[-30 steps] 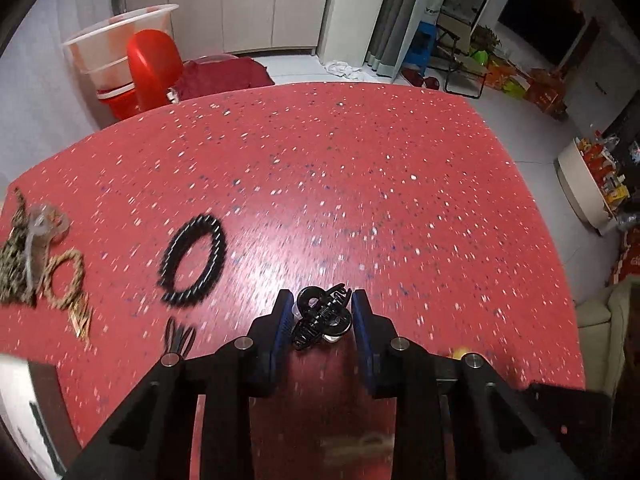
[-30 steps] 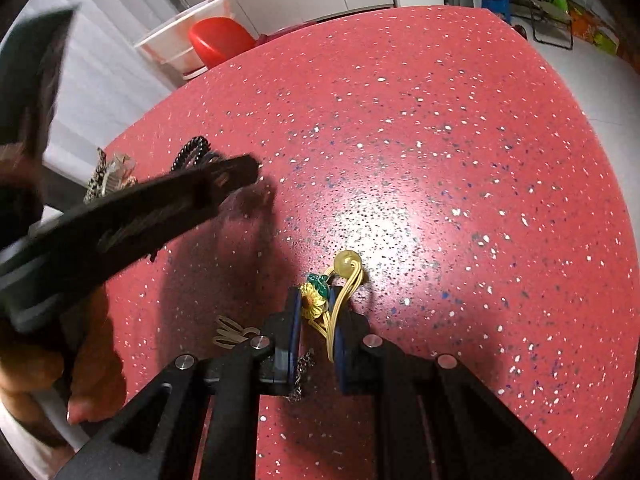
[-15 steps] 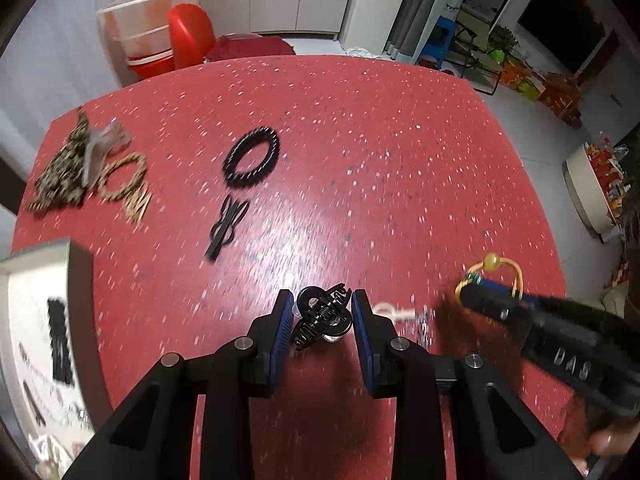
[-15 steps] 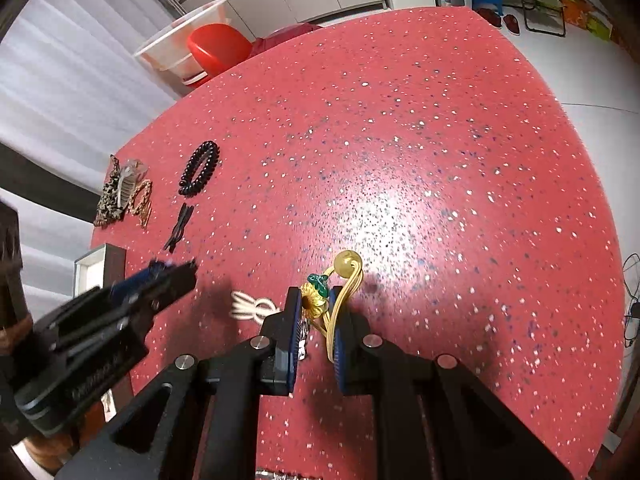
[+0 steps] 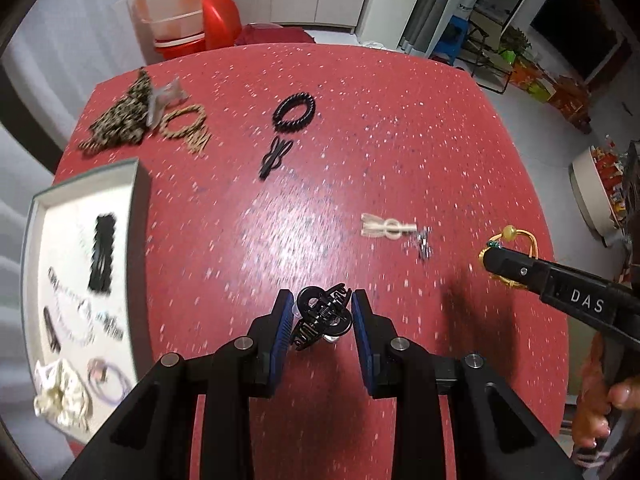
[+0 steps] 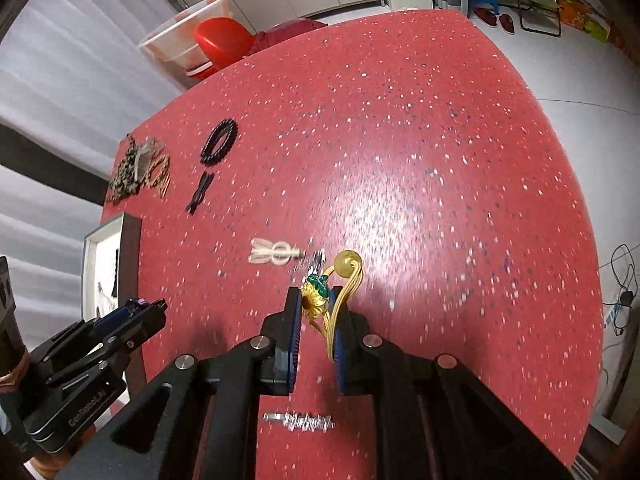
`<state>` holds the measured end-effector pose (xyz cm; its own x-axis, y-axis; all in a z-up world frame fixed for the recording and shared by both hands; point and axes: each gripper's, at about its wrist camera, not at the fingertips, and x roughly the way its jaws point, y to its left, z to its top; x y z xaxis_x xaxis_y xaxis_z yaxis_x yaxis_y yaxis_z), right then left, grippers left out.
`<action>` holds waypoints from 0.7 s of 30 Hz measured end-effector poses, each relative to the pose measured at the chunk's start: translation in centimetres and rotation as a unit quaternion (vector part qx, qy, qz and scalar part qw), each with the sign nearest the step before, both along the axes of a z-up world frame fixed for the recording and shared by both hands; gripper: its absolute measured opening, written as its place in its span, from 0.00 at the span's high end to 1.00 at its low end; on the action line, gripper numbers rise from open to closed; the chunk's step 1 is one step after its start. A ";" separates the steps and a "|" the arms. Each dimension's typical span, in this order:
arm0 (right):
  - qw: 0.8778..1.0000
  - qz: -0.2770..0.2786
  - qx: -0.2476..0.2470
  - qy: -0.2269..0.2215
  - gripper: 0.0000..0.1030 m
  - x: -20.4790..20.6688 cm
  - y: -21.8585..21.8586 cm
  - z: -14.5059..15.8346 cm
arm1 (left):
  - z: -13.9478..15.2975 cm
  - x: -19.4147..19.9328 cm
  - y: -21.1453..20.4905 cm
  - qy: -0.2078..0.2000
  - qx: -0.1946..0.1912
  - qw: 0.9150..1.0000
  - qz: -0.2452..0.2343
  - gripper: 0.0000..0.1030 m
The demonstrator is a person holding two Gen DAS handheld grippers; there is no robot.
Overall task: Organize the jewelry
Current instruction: 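Carry the claw clip in the left tool and the yellow hair tie in the right tool over the tray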
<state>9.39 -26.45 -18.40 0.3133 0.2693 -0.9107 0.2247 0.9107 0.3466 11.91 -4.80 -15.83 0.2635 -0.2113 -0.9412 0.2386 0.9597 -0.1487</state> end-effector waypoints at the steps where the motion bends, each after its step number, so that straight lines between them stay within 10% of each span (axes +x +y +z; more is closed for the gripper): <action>1: 1.000 0.001 0.000 0.002 0.85 -0.4 0.2 0.2 | 0.2 -0.4 0.2 0.001 0.001 1.000 0.001 0.69; 21: 0.998 0.054 0.001 0.013 0.85 -3.9 8.2 3.9 | 3.2 -6.6 10.0 0.009 0.007 0.998 0.065 0.69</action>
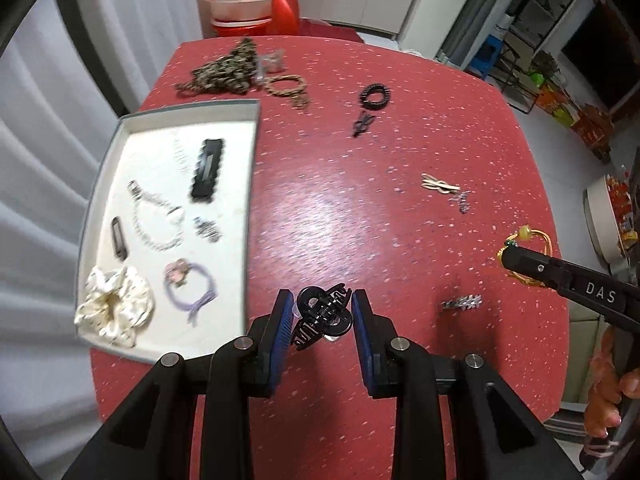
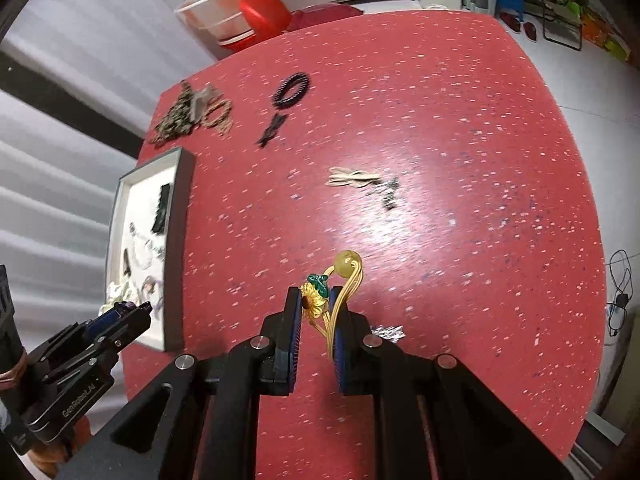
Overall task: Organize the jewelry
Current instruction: 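Carry the claw clip in the left tool and the yellow hair tie in the right tool over the tray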
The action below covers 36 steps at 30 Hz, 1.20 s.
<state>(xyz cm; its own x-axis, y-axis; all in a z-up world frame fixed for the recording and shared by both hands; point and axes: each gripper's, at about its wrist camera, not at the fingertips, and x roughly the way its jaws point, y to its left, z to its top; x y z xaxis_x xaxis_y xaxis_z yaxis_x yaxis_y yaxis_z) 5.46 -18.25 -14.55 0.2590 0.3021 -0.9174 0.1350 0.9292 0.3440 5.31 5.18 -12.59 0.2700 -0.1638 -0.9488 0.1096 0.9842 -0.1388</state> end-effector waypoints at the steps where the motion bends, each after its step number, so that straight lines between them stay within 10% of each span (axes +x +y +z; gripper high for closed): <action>1: 1.000 0.003 0.001 0.001 0.85 -0.1 0.5 0.0 | 0.0 -0.1 0.5 0.000 0.001 1.000 0.004 0.69; 36: 0.990 0.141 0.021 -0.011 0.85 6.4 17.6 0.5 | -1.5 3.1 16.7 -0.017 0.017 0.990 0.136 0.69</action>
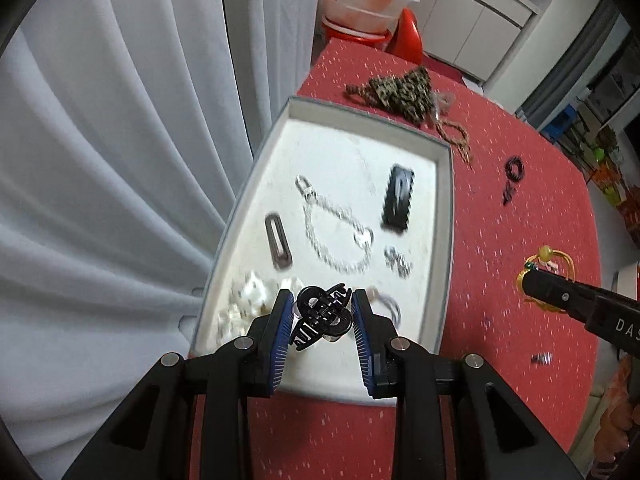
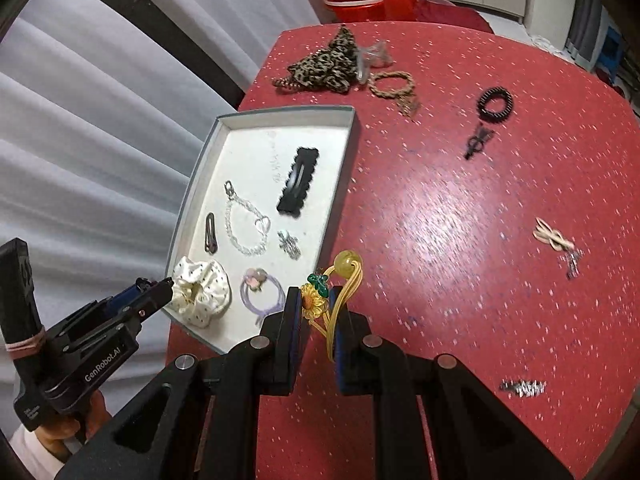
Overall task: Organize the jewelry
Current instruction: 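Carry the claw clip in the left tool and the yellow hair tie in the right tool over the tray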
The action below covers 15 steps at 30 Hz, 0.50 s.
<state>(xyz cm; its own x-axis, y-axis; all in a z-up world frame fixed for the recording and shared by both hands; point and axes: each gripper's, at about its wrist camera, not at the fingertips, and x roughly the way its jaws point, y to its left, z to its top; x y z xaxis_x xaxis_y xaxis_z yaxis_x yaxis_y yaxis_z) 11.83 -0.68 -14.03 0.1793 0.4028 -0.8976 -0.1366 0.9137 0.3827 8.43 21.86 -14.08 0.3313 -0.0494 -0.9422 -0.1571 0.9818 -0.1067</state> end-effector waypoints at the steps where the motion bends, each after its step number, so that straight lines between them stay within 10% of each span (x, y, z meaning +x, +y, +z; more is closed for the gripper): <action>1: 1.000 0.001 0.001 -0.002 0.85 0.4 0.2 0.0 | 0.0 0.5 0.1 -0.004 0.001 1.000 0.001 0.69; 15: 0.999 0.038 -0.005 -0.023 0.85 8.3 5.1 -2.9 | -4.0 10.4 1.6 -0.022 0.005 0.999 0.029 0.69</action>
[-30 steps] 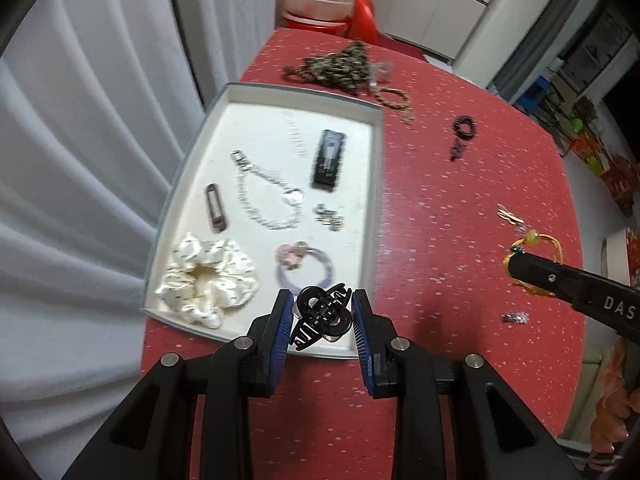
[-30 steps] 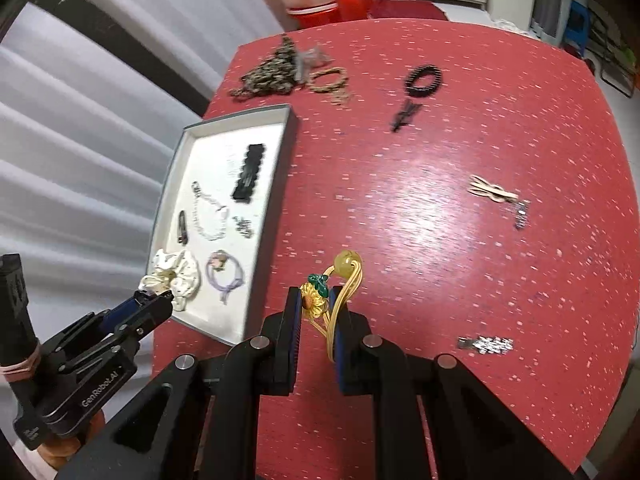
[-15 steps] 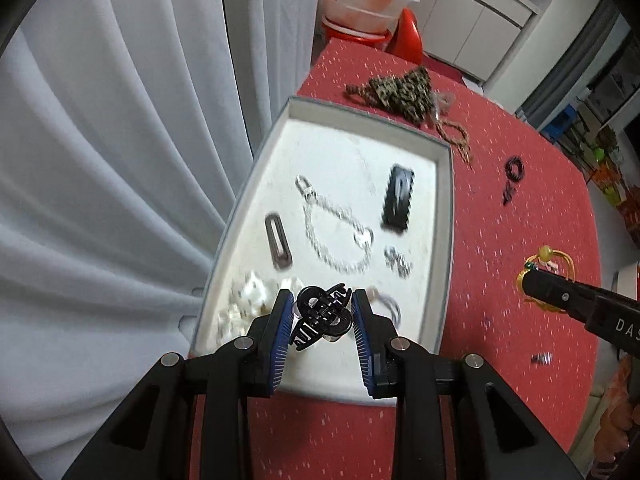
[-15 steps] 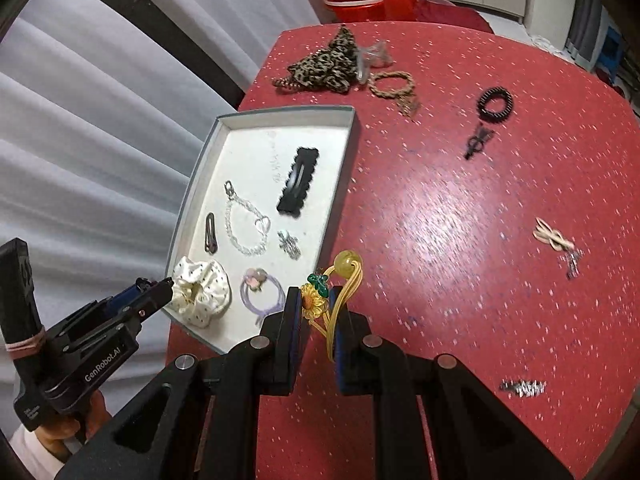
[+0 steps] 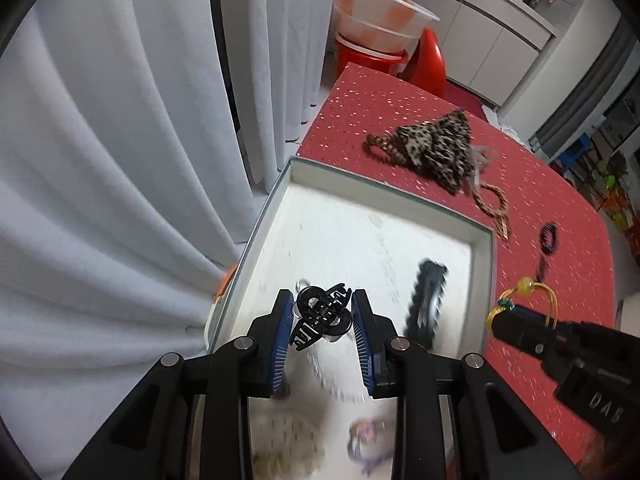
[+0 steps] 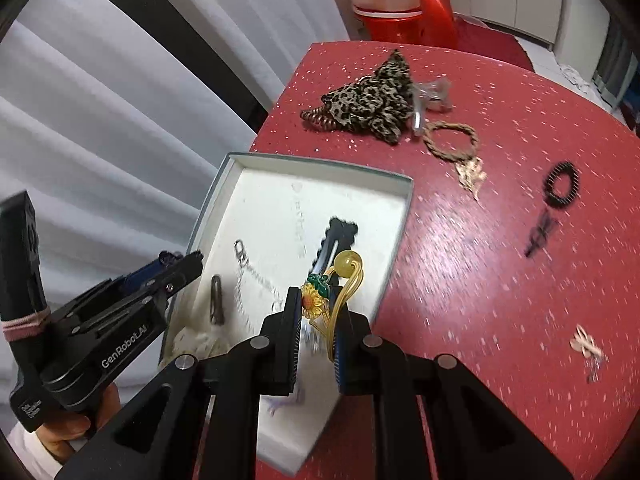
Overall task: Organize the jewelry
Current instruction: 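Carry the claw clip in the left tool and the yellow hair tie in the right tool over the tray, then open the left tool releasing the claw clip while the right tool releases the yellow hair tie in the tray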
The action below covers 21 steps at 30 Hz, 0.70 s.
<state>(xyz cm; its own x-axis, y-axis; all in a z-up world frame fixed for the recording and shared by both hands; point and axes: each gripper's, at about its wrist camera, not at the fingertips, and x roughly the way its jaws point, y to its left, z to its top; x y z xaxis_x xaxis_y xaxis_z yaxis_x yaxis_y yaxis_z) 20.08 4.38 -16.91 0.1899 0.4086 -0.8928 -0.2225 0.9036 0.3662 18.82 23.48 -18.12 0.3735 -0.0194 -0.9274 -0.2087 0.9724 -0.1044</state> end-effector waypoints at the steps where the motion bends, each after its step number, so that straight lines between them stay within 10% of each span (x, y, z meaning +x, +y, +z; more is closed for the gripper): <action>1: 1.000 0.002 -0.002 0.000 0.85 0.5 0.3 -0.5 | -0.5 0.5 0.1 0.001 0.002 1.000 0.002 0.69; 21: 1.000 0.013 -0.004 0.011 0.86 6.3 4.7 -5.6 | -6.3 3.8 0.3 0.018 0.041 0.999 0.011 0.69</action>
